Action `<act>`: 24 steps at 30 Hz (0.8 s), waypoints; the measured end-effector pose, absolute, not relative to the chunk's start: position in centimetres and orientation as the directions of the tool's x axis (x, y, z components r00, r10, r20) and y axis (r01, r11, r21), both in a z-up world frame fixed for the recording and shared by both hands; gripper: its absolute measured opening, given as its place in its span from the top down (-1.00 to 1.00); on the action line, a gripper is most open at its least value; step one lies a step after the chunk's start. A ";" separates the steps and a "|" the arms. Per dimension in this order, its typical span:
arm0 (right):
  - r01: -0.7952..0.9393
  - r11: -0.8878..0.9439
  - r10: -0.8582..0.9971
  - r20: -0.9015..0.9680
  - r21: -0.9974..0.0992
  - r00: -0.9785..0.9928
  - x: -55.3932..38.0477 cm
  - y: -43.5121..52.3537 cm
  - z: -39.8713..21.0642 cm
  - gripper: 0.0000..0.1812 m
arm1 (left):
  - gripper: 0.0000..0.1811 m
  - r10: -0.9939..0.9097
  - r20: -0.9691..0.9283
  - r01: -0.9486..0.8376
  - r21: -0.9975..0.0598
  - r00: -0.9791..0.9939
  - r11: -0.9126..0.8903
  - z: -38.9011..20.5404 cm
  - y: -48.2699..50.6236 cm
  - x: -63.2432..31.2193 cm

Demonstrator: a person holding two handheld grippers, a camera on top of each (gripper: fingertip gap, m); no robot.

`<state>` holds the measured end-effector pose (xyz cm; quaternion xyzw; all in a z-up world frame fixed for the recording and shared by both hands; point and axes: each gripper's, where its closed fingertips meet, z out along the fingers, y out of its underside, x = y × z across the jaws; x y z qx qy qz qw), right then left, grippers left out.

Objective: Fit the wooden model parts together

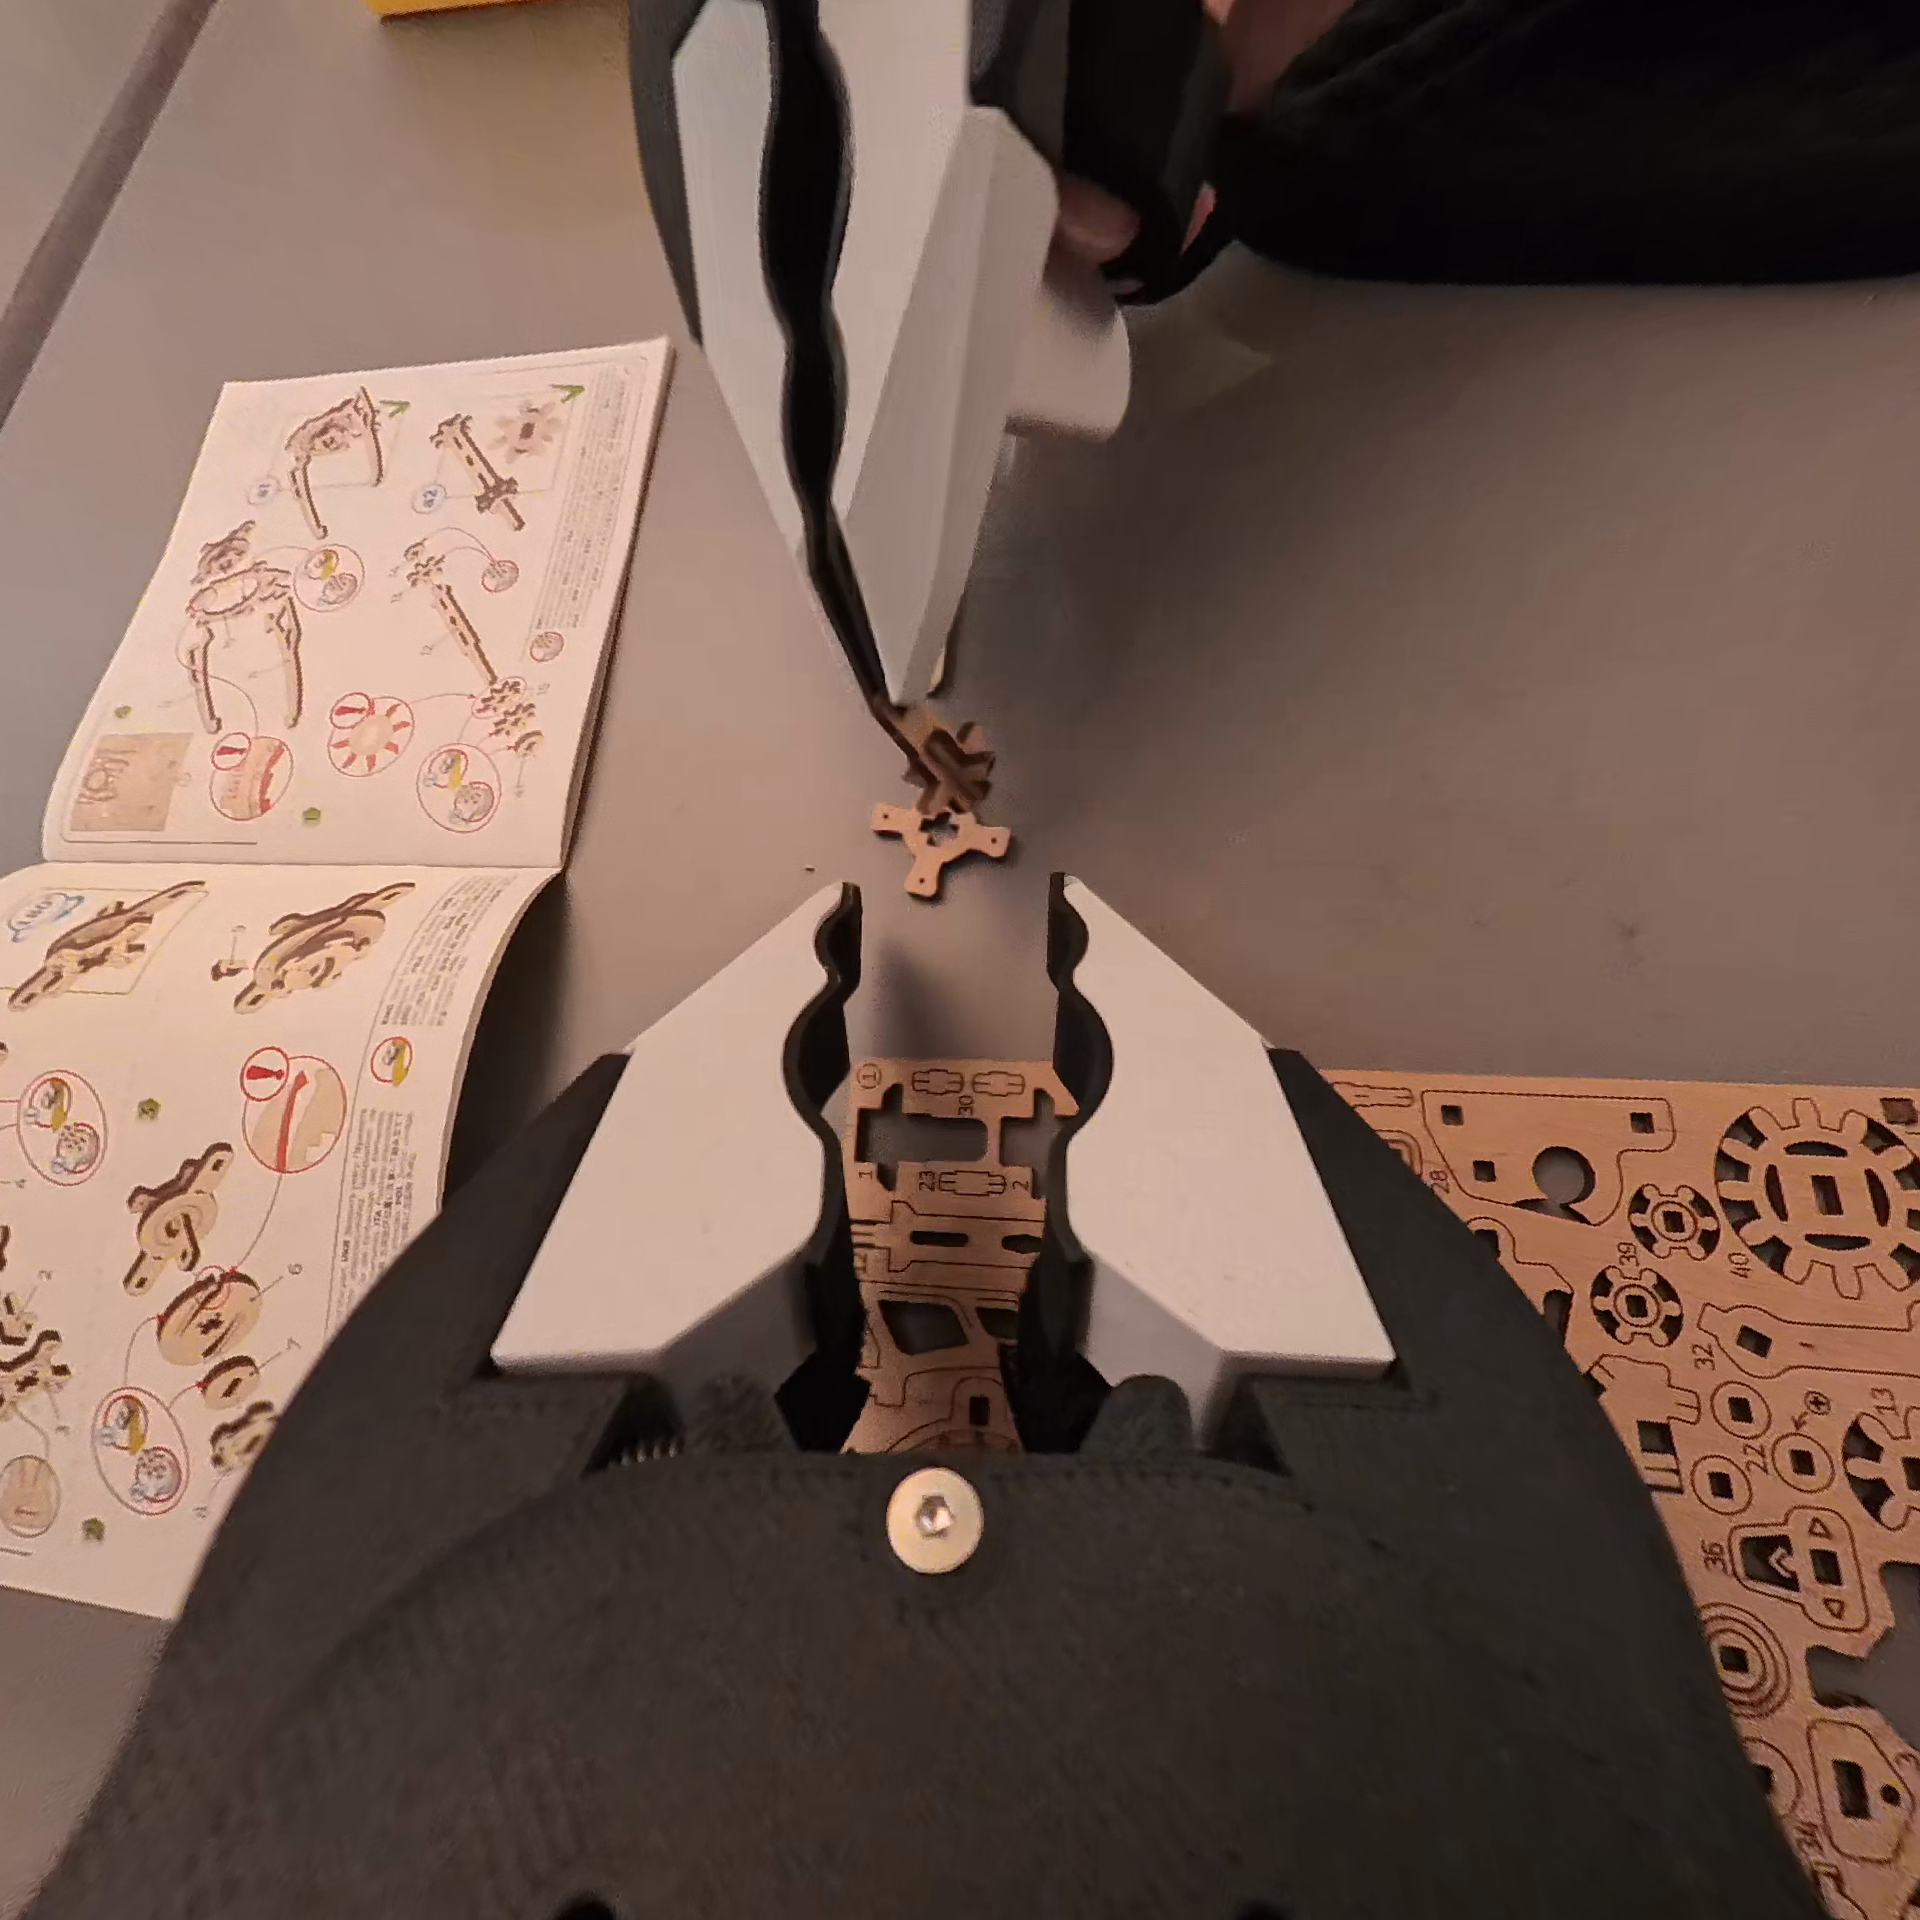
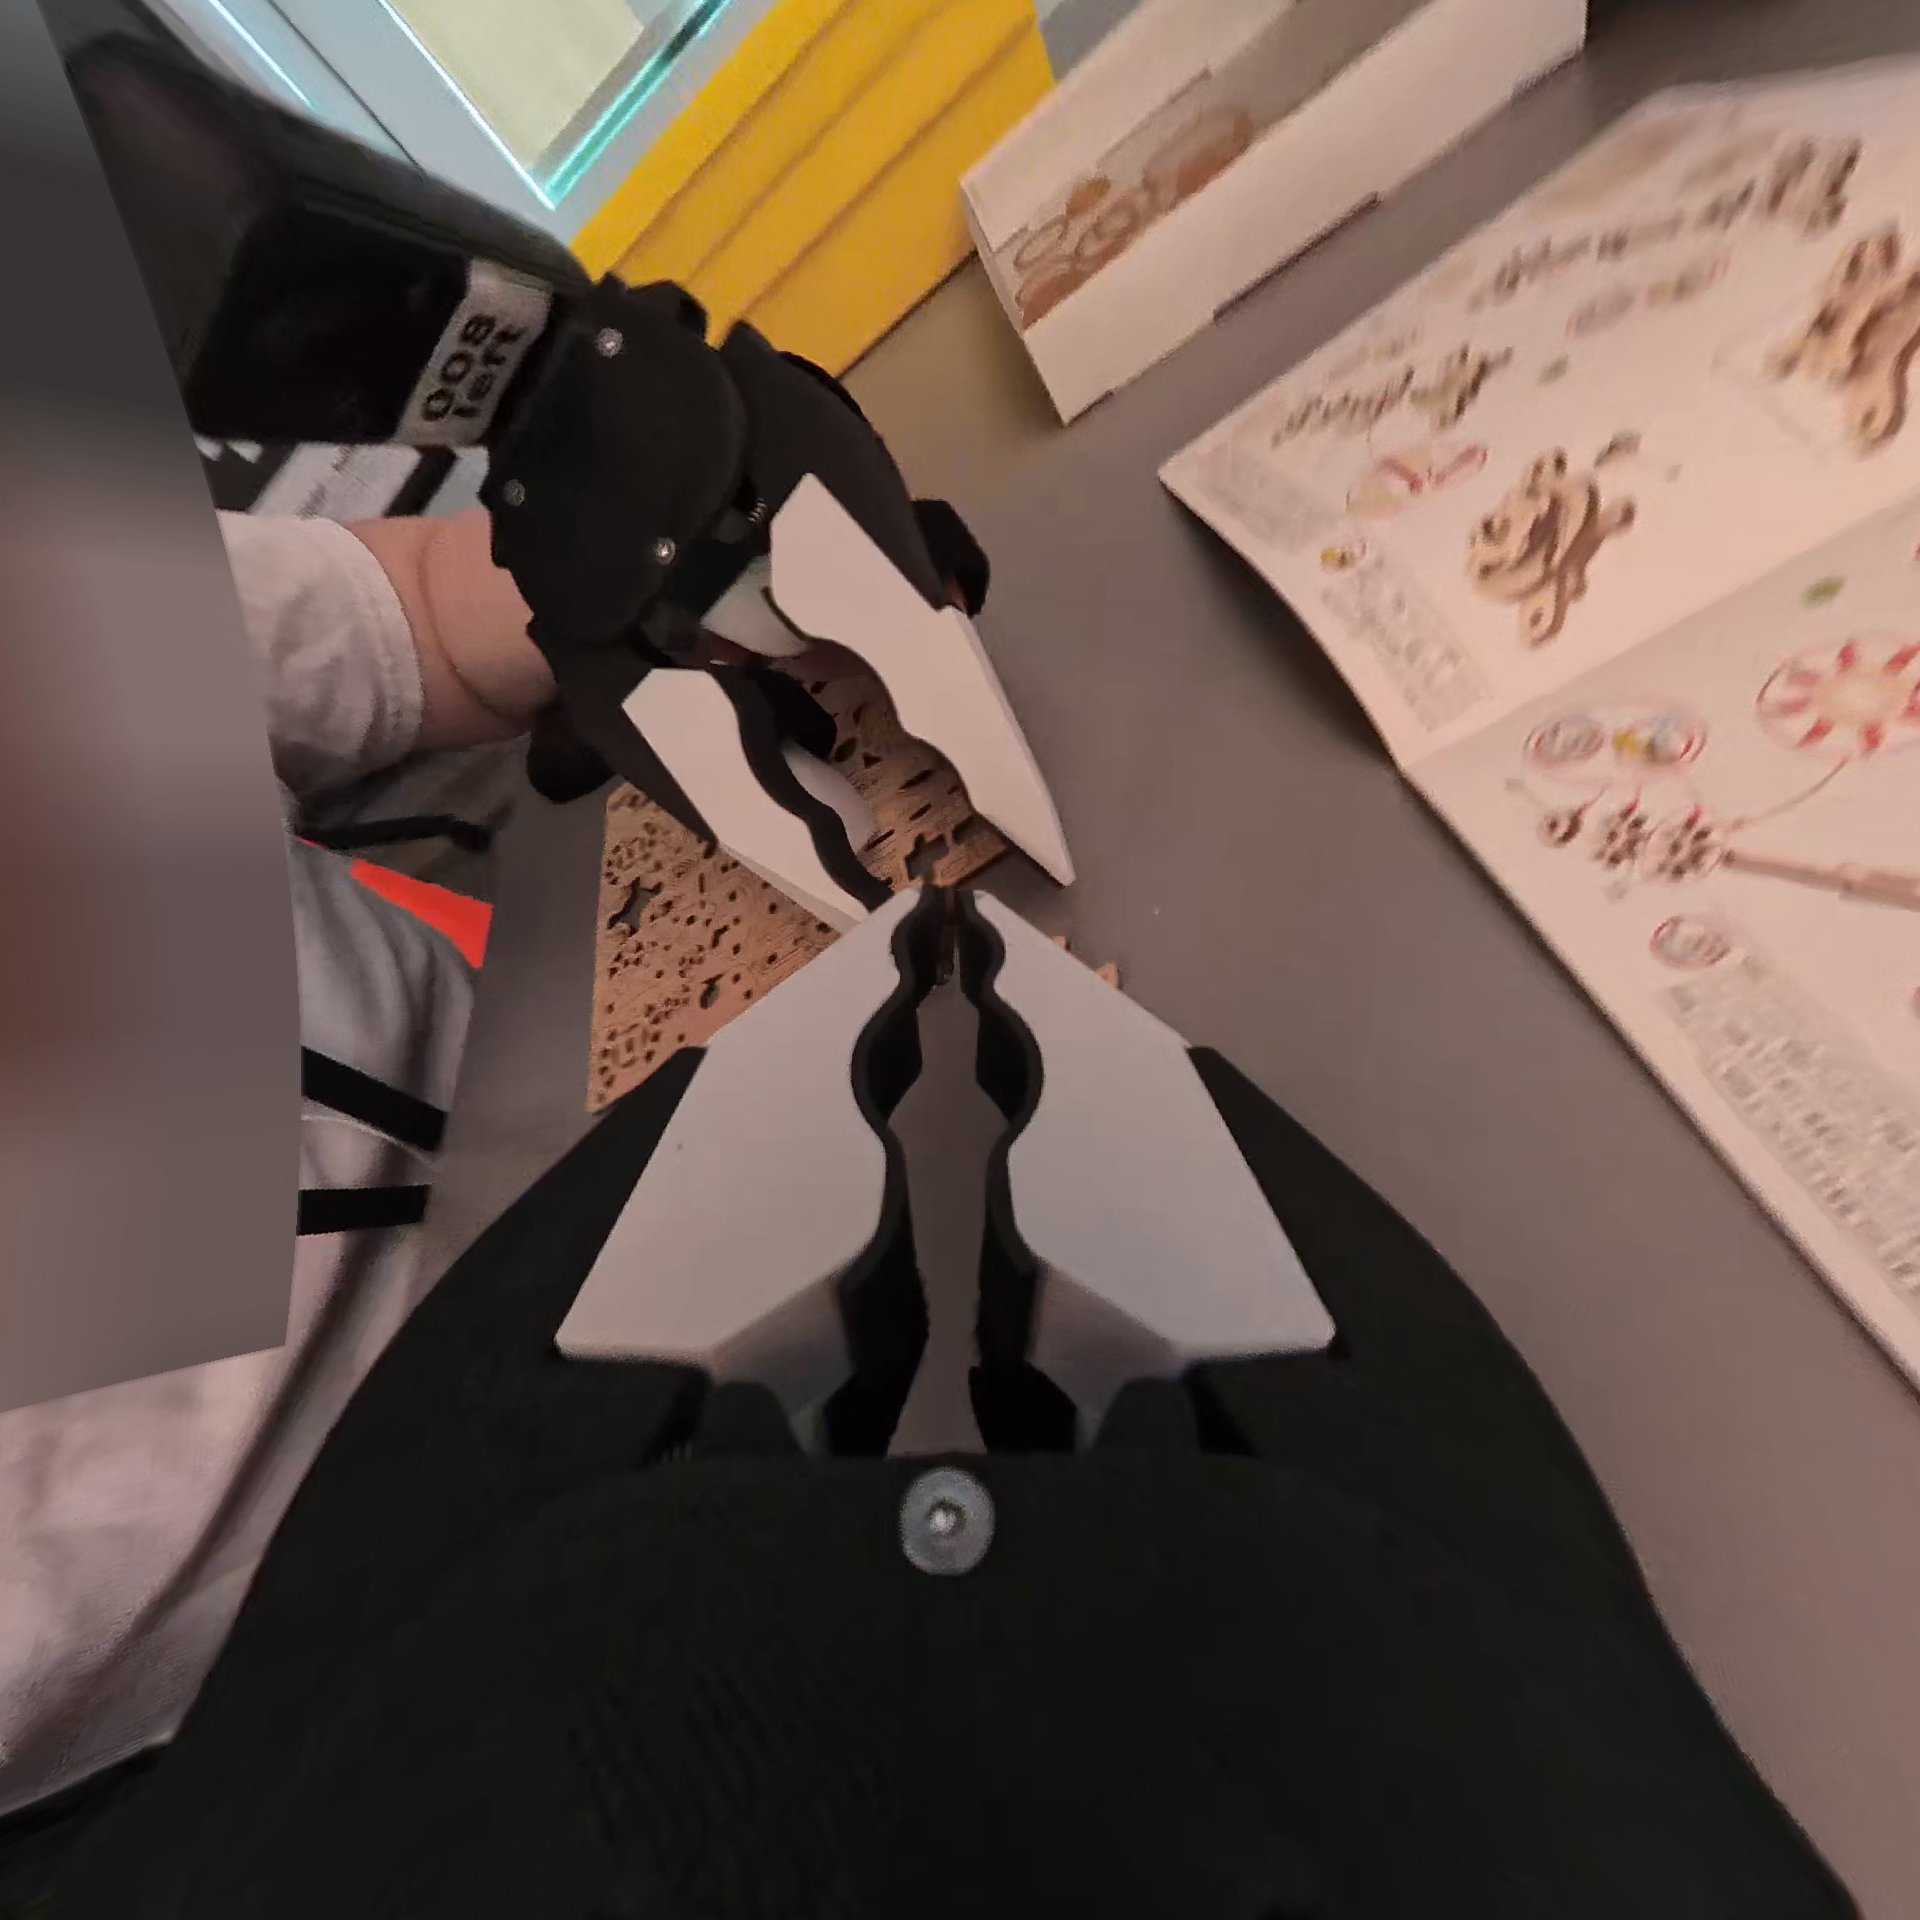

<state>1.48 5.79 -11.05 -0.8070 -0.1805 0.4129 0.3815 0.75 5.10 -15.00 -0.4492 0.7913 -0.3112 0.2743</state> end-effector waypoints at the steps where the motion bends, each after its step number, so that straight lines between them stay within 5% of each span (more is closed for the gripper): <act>1: 0.012 -0.612 0.624 -0.473 -0.791 0.622 1.6 6.0 -11.0 0.99 | 0.62 -0.886 -0.141 -0.544 -0.744 -0.441 0.389 -15.0 5.2 0.8; 7: 0.284 -0.452 0.706 -0.145 -0.846 0.693 1.7 6.1 -12.0 0.99 | 0.64 -0.903 -0.102 -0.548 -0.764 -0.418 0.340 -14.5 5.7 0.8; 24: 0.413 -0.428 0.723 -0.031 -0.804 0.690 1.6 6.0 -13.4 0.99 | 0.65 -0.903 -0.105 -0.544 -0.767 -0.416 0.340 -14.4 5.8 0.8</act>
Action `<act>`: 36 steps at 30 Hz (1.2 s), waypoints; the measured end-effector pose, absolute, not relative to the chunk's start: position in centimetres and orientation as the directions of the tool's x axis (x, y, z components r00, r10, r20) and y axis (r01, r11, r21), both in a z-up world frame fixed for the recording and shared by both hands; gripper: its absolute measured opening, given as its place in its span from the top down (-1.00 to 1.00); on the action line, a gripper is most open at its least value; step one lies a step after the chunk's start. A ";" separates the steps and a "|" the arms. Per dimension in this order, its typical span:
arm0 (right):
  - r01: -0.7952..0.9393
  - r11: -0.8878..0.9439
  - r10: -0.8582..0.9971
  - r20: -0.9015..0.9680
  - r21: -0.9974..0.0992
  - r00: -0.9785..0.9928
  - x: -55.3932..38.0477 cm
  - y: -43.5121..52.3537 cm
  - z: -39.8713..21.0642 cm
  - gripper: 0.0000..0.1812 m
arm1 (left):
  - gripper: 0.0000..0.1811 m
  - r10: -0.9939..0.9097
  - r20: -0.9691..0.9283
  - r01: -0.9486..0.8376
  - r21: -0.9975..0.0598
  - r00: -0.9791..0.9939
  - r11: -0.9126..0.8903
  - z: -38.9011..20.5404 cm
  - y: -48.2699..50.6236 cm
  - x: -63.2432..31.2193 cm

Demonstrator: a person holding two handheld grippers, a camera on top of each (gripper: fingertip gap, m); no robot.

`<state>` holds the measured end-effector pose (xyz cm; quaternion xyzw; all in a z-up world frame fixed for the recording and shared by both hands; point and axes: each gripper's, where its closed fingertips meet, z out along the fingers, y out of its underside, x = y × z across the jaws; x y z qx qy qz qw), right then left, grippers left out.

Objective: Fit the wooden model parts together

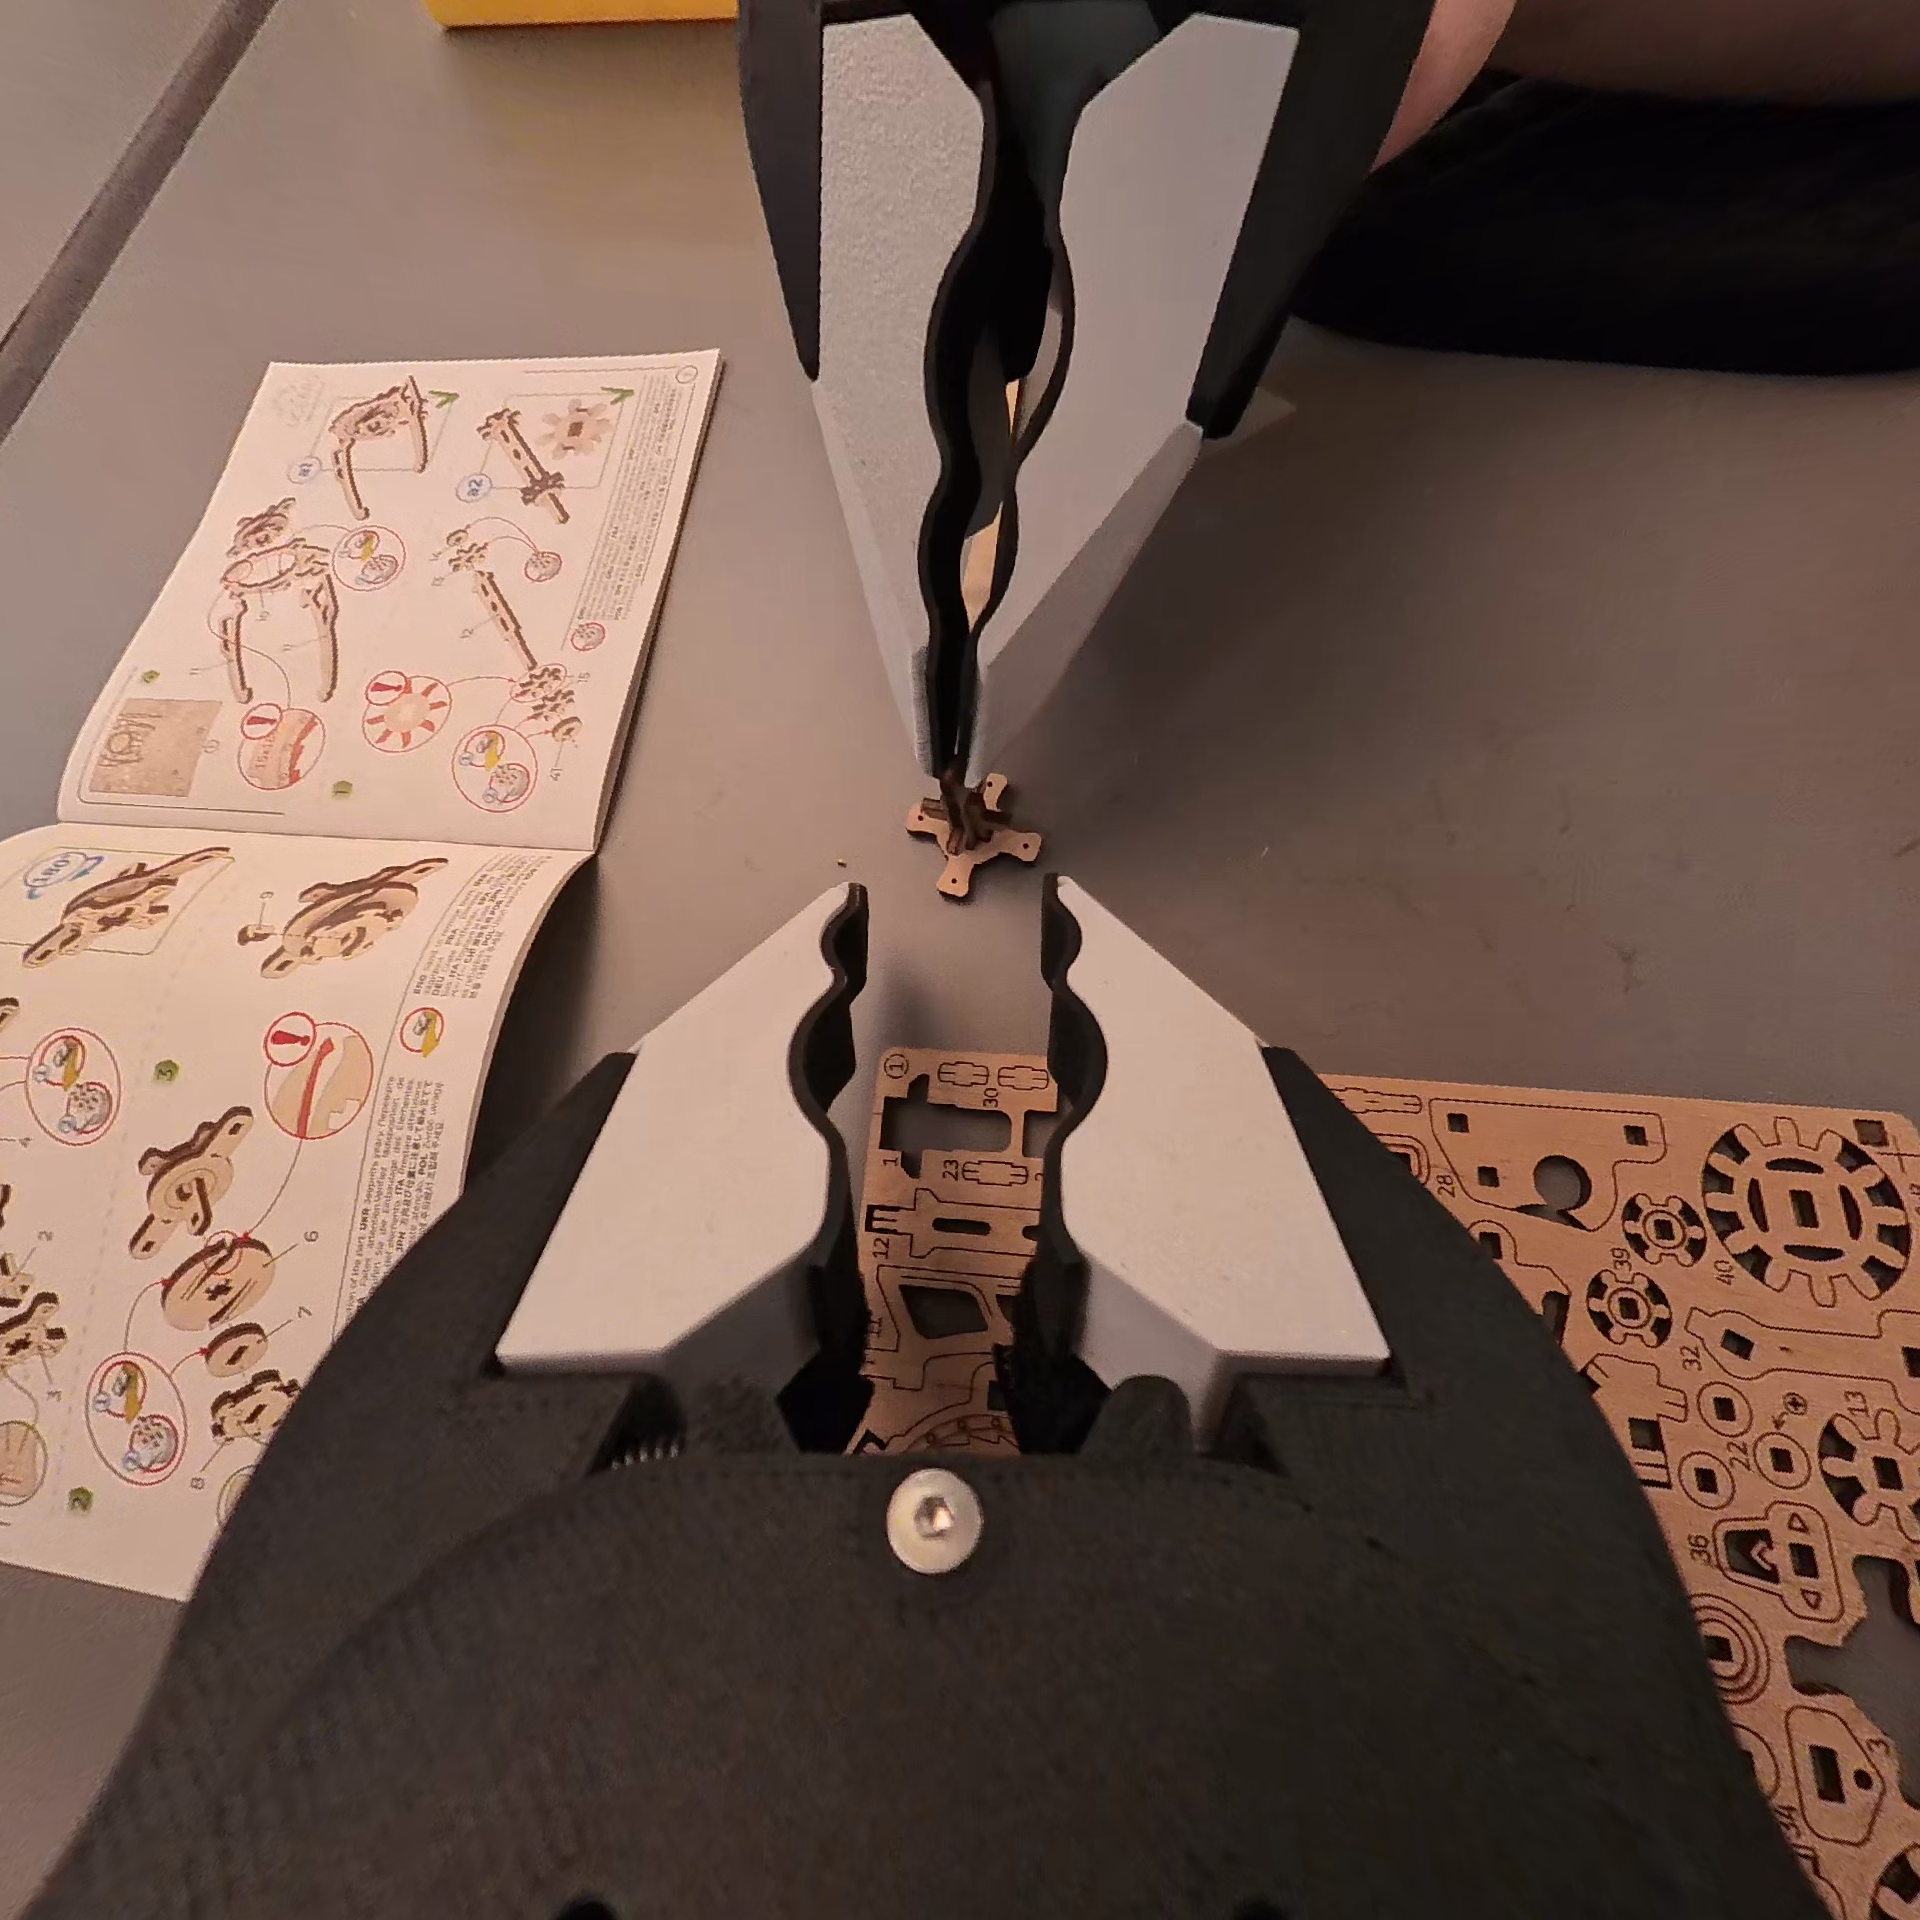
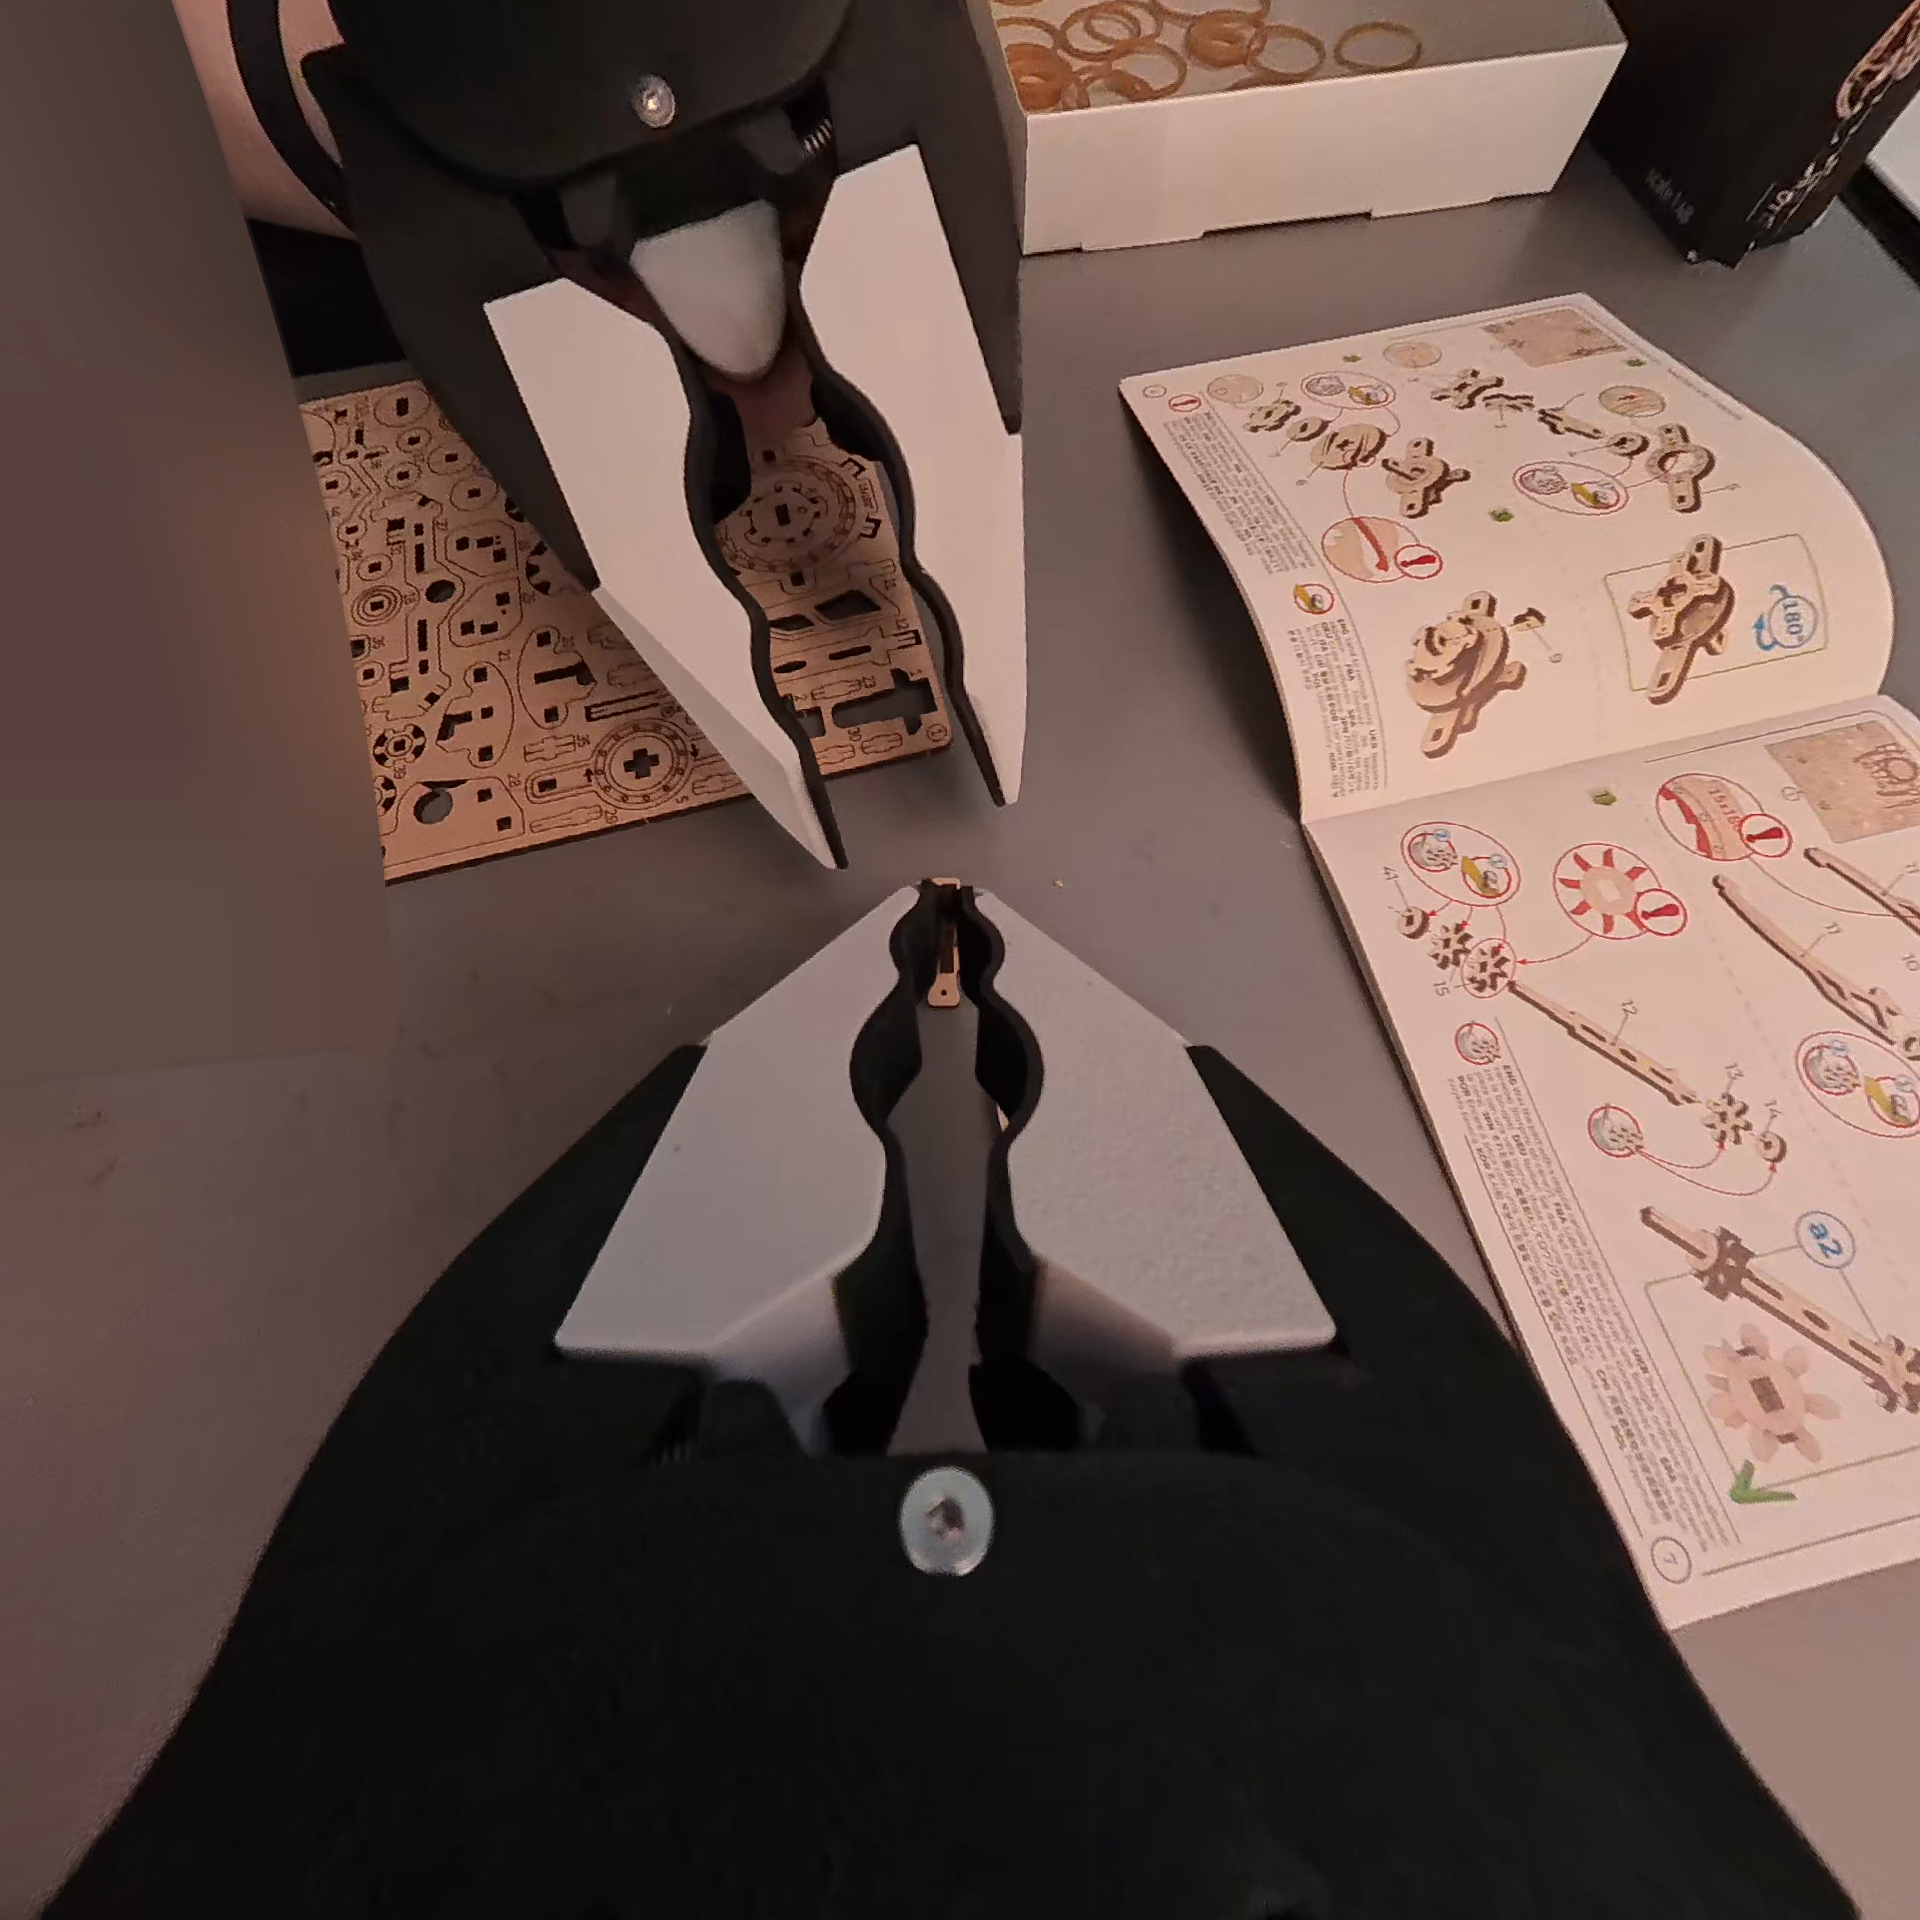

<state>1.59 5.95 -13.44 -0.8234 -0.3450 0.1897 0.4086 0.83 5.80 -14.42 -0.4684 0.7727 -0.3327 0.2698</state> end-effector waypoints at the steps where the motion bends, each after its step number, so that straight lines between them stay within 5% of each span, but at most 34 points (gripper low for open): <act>1: 0.415 -0.427 0.724 -0.028 -0.803 0.690 1.6 5.9 -13.4 0.99 | 0.65 -0.903 -0.106 -0.544 -0.767 -0.416 0.340 -14.4 5.8 0.8; 36: 0.429 -0.520 0.667 -0.037 -0.738 0.744 0.6 6.3 -13.8 0.98 | 0.65 -0.927 -0.062 -0.538 -0.799 -0.370 0.269 -13.1 7.7 0.9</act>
